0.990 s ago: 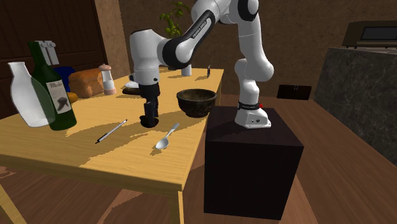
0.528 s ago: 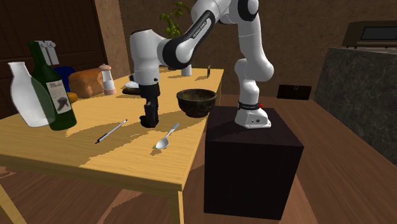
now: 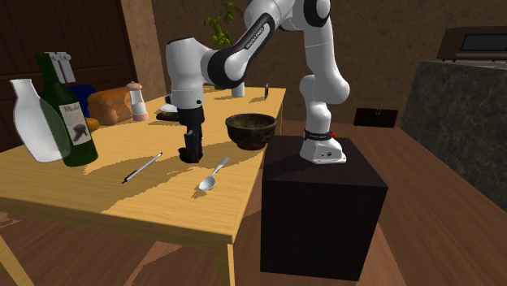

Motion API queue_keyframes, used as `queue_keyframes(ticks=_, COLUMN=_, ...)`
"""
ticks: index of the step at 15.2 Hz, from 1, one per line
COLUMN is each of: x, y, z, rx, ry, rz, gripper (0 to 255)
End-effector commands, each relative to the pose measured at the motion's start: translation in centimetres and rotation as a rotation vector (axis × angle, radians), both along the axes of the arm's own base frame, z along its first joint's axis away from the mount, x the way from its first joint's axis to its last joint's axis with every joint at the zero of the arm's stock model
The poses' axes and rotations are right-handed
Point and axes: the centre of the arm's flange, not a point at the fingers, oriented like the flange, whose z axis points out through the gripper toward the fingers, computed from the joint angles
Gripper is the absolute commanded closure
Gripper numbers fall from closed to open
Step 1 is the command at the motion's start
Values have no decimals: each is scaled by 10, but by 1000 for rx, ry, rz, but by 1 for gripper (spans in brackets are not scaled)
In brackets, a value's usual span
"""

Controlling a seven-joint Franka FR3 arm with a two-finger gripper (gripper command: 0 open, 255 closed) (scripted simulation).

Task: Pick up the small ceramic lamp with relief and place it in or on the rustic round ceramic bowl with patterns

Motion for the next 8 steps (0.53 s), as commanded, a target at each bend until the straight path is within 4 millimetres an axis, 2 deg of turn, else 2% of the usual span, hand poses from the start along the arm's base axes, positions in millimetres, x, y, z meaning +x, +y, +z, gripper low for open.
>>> queue_keyframes(ticks=1, x=0, y=0, z=0, rx=0, ry=0, rz=-1, gripper=255)
queue_keyframes(ticks=8, x=0, y=0, z=37, rx=0, ry=0, rz=-1, gripper=255)
